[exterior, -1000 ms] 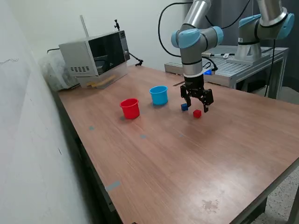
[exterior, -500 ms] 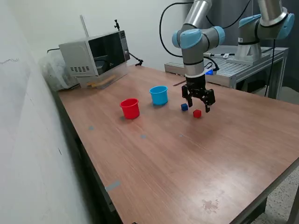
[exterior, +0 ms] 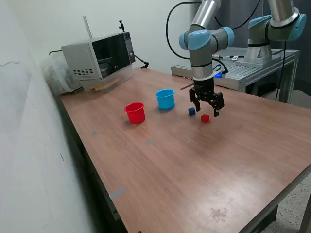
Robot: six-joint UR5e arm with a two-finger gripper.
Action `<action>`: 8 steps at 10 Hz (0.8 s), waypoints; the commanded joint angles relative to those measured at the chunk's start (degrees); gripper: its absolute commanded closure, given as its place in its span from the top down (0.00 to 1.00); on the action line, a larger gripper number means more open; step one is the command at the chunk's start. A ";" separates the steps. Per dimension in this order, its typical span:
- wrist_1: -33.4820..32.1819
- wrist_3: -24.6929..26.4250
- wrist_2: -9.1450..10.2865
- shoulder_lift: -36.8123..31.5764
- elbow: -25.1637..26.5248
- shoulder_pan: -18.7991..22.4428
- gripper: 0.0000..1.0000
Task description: Place red objects in the red bin, and blue objects in the blue bin.
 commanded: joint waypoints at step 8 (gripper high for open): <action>-0.18 0.00 0.25 0.10 0.24 1.96 1.00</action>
